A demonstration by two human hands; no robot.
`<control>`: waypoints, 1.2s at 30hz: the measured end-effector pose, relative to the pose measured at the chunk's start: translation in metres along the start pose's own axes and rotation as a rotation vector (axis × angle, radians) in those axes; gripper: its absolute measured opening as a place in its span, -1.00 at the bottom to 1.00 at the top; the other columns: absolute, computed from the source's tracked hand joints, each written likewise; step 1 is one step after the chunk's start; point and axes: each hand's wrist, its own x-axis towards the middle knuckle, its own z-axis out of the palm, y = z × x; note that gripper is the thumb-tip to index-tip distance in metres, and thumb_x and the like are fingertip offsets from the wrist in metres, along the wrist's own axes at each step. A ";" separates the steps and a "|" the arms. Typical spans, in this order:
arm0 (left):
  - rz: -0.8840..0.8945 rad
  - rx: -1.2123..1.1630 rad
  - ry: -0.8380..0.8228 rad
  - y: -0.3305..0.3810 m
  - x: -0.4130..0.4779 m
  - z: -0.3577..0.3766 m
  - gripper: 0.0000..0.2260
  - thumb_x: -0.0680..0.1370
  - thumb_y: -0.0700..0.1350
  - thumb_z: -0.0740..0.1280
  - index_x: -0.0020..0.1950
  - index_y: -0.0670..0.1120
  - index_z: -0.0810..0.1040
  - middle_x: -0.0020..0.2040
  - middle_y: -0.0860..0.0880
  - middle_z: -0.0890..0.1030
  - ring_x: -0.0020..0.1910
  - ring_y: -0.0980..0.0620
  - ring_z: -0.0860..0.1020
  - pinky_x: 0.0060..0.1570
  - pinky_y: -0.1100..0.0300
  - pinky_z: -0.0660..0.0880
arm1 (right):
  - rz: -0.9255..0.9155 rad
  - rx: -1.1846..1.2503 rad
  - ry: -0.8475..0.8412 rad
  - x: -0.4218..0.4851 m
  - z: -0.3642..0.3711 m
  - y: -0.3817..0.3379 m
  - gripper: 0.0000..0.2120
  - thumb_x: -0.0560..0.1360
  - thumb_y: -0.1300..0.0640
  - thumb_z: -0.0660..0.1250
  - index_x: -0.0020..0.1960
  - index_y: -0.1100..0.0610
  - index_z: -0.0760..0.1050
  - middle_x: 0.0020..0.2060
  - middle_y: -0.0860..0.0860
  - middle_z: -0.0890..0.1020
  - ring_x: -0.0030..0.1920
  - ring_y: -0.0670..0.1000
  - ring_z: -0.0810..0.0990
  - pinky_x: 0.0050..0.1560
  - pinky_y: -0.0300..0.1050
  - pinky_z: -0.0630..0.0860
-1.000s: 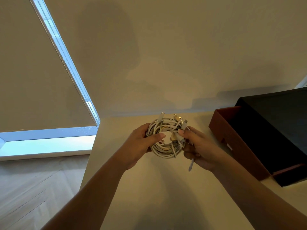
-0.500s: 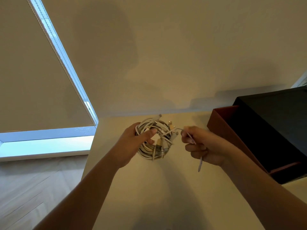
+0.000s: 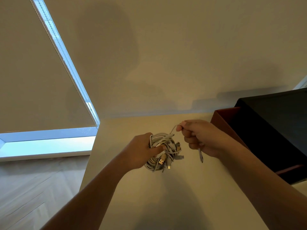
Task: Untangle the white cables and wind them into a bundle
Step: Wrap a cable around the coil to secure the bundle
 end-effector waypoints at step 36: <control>-0.233 -1.034 0.081 0.018 -0.002 0.007 -0.74 0.54 -0.30 0.30 0.20 -0.07 0.54 0.01 -0.12 0.69 -0.04 -0.07 0.67 -0.08 0.03 0.62 | -0.081 0.052 0.018 -0.022 0.031 0.037 -0.62 0.52 0.14 0.34 0.30 -0.04 0.38 0.14 0.05 0.60 0.10 0.06 0.62 0.18 0.07 0.53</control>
